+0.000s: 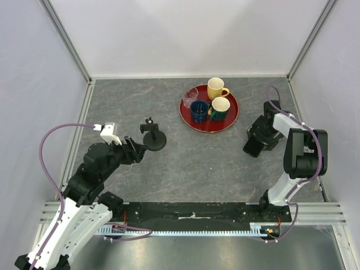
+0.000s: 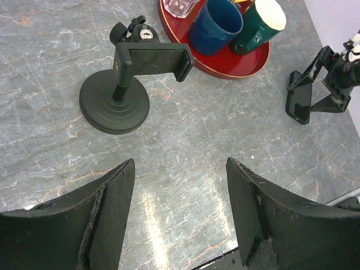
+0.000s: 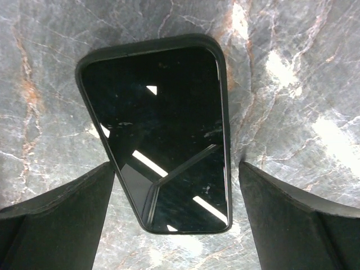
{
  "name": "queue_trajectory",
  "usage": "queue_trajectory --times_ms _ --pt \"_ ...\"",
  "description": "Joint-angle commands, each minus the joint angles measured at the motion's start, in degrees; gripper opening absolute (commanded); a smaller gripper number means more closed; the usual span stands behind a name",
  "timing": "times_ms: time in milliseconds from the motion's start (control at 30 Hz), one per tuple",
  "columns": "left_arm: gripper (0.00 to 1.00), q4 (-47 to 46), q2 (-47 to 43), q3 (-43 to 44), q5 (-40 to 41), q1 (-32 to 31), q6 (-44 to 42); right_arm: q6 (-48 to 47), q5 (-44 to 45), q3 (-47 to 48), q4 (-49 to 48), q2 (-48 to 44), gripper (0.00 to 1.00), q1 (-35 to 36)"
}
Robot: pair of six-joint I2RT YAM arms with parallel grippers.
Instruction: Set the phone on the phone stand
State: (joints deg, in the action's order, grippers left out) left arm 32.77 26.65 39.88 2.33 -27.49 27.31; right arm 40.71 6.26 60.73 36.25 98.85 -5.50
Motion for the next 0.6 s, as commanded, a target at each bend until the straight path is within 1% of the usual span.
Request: queue_trajectory --times_ms 0,133,267,467,533,567 --pt "0.72 -2.45 -0.55 -0.33 -1.1 -0.11 -2.61 2.18 0.76 2.72 0.14 2.49 0.98 -0.13" --pt "0.72 -2.54 -0.38 -0.33 -1.27 -0.11 -2.7 3.49 0.94 3.87 -0.39 4.07 0.98 -0.21" --pt "0.72 -2.54 -0.46 -0.33 -1.01 -0.11 -2.53 5.96 1.21 4.58 1.81 5.39 0.97 -0.13" --pt "0.72 -2.37 -0.38 -0.42 -0.92 -0.11 -2.53 8.94 4.63 -0.95 1.37 3.2 0.92 0.14" --pt "0.72 -2.45 -0.38 -0.5 -0.83 -0.11 -2.44 9.3 5.34 -1.31 1.19 2.76 0.87 0.14" --pt "0.72 -2.45 -0.29 -0.5 -0.92 -0.11 -2.44 9.13 5.17 -1.23 1.02 2.75 0.7 0.14"
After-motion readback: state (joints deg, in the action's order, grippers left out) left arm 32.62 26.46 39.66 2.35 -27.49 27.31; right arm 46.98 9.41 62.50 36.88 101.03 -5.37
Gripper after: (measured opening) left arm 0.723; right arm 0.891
